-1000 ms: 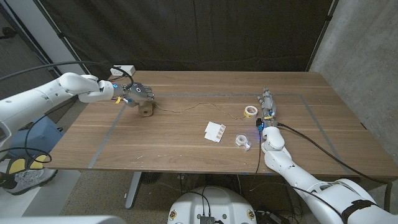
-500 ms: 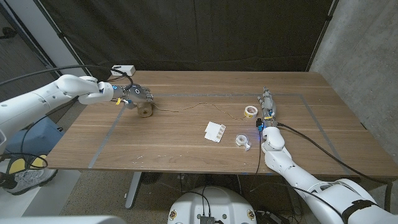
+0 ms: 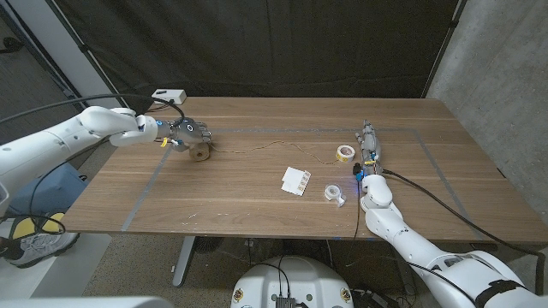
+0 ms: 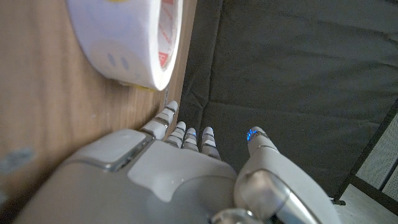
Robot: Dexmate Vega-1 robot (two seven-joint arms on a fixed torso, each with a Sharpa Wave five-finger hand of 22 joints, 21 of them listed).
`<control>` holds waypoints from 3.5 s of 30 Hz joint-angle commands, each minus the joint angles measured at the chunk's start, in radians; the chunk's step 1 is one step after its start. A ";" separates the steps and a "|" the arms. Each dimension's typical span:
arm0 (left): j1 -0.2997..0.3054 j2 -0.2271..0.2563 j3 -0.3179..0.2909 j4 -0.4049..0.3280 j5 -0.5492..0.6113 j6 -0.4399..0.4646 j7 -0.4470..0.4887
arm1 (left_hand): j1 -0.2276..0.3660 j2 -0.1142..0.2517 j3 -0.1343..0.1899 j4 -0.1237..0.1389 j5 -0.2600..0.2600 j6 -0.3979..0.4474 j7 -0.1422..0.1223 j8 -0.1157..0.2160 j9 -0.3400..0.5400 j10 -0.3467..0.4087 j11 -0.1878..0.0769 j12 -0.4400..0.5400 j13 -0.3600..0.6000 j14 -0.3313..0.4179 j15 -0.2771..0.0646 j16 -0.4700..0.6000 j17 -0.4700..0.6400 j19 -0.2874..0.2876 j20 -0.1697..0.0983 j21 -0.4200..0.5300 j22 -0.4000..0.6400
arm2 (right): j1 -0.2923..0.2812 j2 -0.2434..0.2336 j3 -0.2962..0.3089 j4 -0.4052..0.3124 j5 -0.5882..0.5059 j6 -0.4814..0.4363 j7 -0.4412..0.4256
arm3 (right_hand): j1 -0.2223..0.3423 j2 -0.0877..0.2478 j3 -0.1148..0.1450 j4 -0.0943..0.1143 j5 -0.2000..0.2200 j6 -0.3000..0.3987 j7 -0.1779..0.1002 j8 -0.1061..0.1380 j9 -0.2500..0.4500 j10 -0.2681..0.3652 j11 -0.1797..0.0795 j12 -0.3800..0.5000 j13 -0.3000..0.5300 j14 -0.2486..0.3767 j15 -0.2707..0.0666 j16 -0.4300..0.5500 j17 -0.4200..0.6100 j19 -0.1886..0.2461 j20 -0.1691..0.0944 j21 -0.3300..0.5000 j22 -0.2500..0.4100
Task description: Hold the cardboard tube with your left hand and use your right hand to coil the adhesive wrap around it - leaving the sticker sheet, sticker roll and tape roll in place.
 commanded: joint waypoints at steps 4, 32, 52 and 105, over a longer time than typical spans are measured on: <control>0.096 0.038 -0.029 -0.047 0.042 0.134 0.128 | 0.026 0.008 0.001 -0.007 0.003 0.034 0.008 0.027 0.012 0.021 0.009 0.029 0.025 0.028 0.001 0.021 0.016 0.019 0.010 0.010 0.006 | -0.045 -0.004 0.000 -0.027 -0.002 -0.031 -0.012 | -0.007 0.003 0.000 0.002 0.001 -0.006 0.002 -0.002 0.004 -0.009 -0.001 0.001 0.004 -0.007 0.003 0.007 0.005 -0.007 -0.001 0.005 0.004; 0.136 0.032 -0.044 -0.033 0.014 0.180 0.188 | 0.119 0.033 -0.093 -0.011 -0.017 0.153 0.003 0.184 0.107 0.142 -0.003 0.181 0.195 0.156 -0.023 0.225 0.186 0.108 0.029 0.039 0.021 | -0.070 -0.050 -0.004 -0.103 -0.004 -0.097 -0.007 | -0.011 0.003 0.001 0.004 0.002 -0.009 0.005 0.000 0.004 -0.014 -0.002 0.002 0.004 -0.007 0.001 0.009 0.006 -0.005 -0.002 0.006 0.004; 0.200 0.000 -0.082 -0.075 -0.098 0.262 0.109 | 0.151 0.046 -0.124 -0.007 -0.026 0.156 0.013 0.228 0.141 0.148 0.005 0.213 0.249 0.148 -0.017 0.290 0.252 0.119 0.039 0.044 0.027 | -0.104 -0.135 -0.003 -0.213 -0.003 -0.182 0.018 | -0.013 0.003 0.001 0.005 0.002 -0.009 0.006 0.001 0.004 -0.014 -0.002 0.004 0.004 -0.007 0.001 0.010 0.006 -0.004 -0.002 0.007 0.004; 0.418 -0.109 -0.186 -0.344 -0.263 0.700 -0.159 | 0.180 0.066 -0.169 -0.003 -0.009 0.160 0.009 0.293 0.186 0.165 0.002 0.254 0.314 0.137 -0.027 0.371 0.319 0.138 0.040 0.057 0.036 | -0.137 -0.287 0.011 -0.356 0.035 -0.300 0.142 | -0.016 0.002 0.002 0.005 0.002 -0.008 0.008 0.004 0.004 -0.013 0.000 0.007 0.004 -0.006 0.002 0.012 0.006 -0.003 -0.003 0.008 0.004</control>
